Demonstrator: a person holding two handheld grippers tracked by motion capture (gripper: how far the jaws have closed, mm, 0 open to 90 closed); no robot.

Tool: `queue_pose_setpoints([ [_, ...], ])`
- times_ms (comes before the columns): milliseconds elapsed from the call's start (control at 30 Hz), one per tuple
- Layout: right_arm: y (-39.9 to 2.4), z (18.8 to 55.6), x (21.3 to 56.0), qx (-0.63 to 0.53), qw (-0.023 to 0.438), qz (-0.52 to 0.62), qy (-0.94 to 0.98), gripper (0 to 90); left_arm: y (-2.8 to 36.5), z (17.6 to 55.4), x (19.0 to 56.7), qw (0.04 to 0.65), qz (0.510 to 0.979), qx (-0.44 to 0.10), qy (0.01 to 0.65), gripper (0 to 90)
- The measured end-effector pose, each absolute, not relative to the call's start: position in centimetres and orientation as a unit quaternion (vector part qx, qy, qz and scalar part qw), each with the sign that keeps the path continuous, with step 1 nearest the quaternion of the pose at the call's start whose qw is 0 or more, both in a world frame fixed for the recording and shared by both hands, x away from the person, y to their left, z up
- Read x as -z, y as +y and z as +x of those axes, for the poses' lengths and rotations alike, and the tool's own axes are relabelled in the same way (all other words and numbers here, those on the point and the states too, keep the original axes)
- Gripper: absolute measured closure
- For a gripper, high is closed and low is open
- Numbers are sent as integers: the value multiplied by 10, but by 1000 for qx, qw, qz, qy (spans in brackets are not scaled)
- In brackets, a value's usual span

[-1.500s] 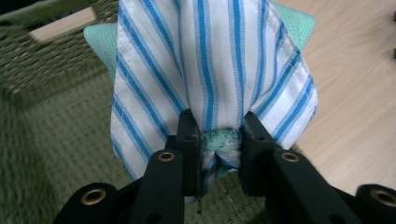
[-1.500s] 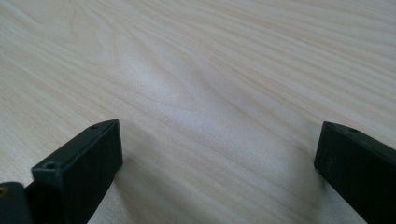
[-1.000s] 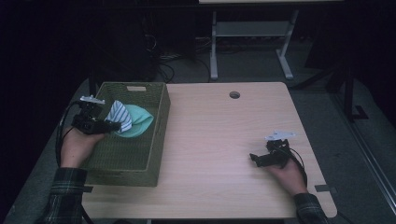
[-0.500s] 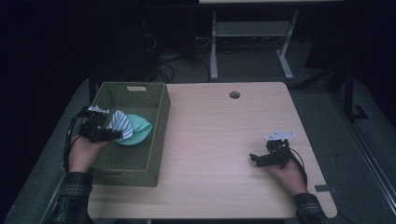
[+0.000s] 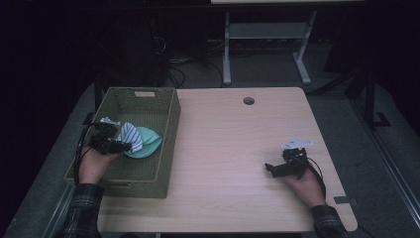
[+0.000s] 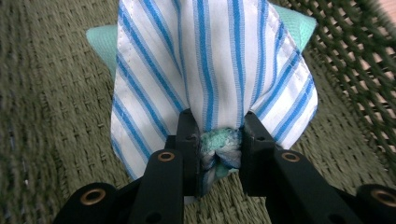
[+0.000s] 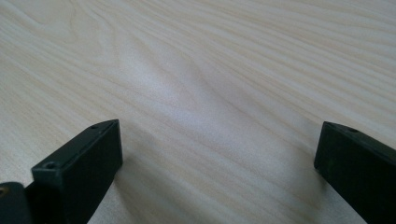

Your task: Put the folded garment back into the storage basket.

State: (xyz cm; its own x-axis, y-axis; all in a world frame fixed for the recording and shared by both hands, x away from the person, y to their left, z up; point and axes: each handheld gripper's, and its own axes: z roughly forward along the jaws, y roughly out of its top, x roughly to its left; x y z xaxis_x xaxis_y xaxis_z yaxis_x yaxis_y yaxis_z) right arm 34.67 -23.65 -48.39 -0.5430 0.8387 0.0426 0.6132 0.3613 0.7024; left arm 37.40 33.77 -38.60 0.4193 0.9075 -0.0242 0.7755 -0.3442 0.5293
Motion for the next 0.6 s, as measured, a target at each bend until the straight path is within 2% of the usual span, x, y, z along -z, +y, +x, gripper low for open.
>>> queue_pose_setpoints([
  [433,-237,347,484,-343,164,449,809,5,337,380,402,223,812,-115,527,710],
  [500,-236,347,484,-344,164,449,808,5,337,381,403,220,813,-114,527,690],
  [600,-236,347,484,-344,164,448,809,5,336,381,405,217,814,-111,527,608],
])
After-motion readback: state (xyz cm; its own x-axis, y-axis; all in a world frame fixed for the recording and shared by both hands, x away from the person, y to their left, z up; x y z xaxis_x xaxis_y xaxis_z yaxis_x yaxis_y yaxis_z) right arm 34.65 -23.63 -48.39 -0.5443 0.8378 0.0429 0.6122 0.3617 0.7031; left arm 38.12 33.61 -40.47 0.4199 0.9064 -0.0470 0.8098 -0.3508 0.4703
